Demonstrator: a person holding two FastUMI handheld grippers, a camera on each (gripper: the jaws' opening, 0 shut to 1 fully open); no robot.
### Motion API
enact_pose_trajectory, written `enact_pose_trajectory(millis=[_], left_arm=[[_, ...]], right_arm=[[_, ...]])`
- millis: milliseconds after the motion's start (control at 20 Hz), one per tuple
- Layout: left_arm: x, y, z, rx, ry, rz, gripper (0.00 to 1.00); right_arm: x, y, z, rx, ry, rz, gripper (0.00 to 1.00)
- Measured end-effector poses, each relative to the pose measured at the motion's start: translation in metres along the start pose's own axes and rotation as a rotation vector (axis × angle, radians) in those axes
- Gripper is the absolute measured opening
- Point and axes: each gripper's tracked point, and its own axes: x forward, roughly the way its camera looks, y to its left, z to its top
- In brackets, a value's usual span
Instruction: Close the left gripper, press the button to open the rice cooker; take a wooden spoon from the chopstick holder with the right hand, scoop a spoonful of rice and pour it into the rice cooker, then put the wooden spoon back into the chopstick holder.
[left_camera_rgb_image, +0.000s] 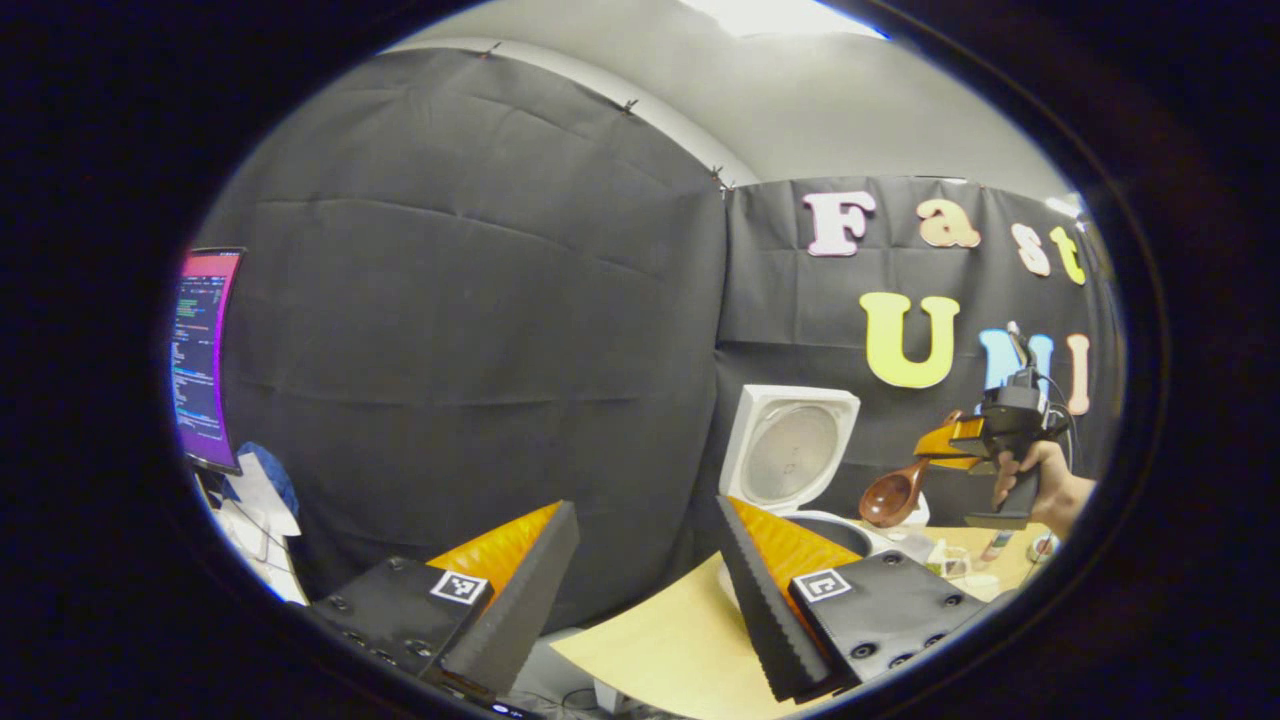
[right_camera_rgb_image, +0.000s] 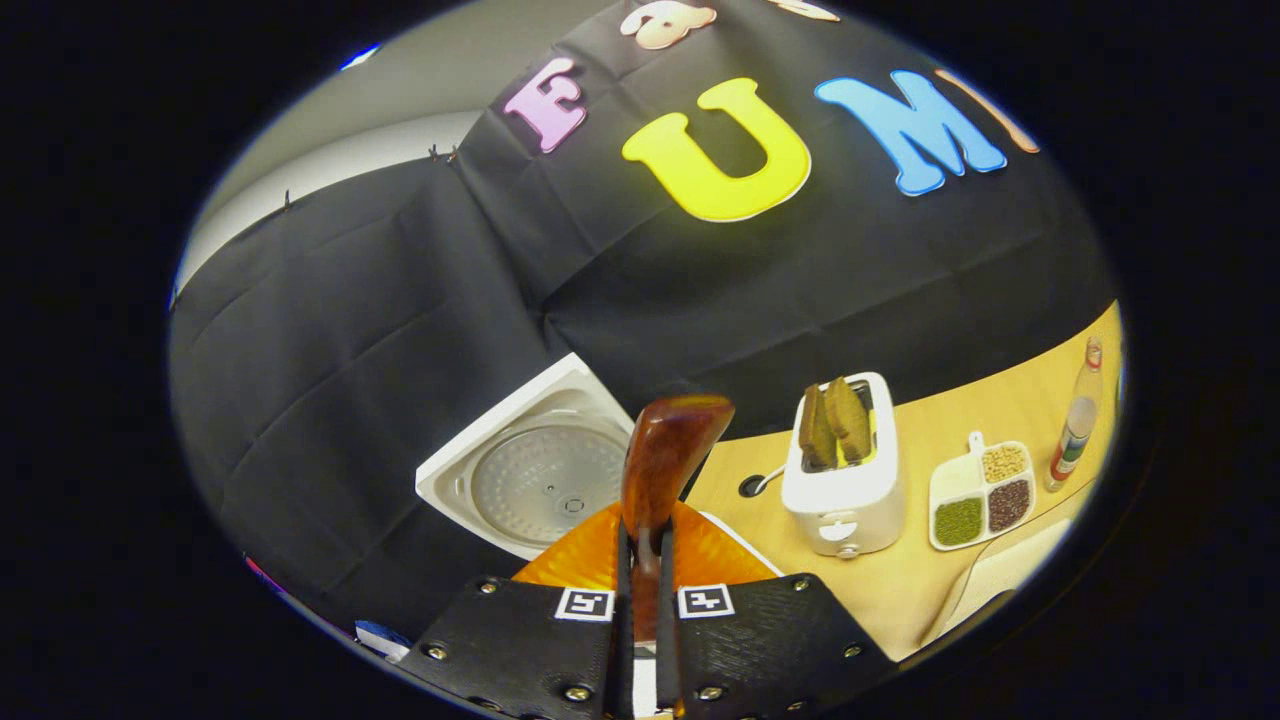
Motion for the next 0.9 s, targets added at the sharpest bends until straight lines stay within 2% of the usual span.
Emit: enact_pose_trajectory(millis=[200, 550, 900], left_arm=[[0.012, -0.042, 0.013, 0.007, -0.032, -0.073, 0.95], [0.005, -0.118, 0.027, 0.026, -0.053, -0.193, 0.95], [-0.004, -0.180, 0.036, 0.024, -0.075, -0.279, 0.95]], right_arm=[[-0.038, -0.036, 0.031, 0.043, -0.055, -0.037, 0.09], [-0.117, -0.124, 0.077, 0.044, -0.167, -0.182, 0.09], [-0.189, -0.188, 0.108, 0.056, -0.247, -0.296, 0.09]])
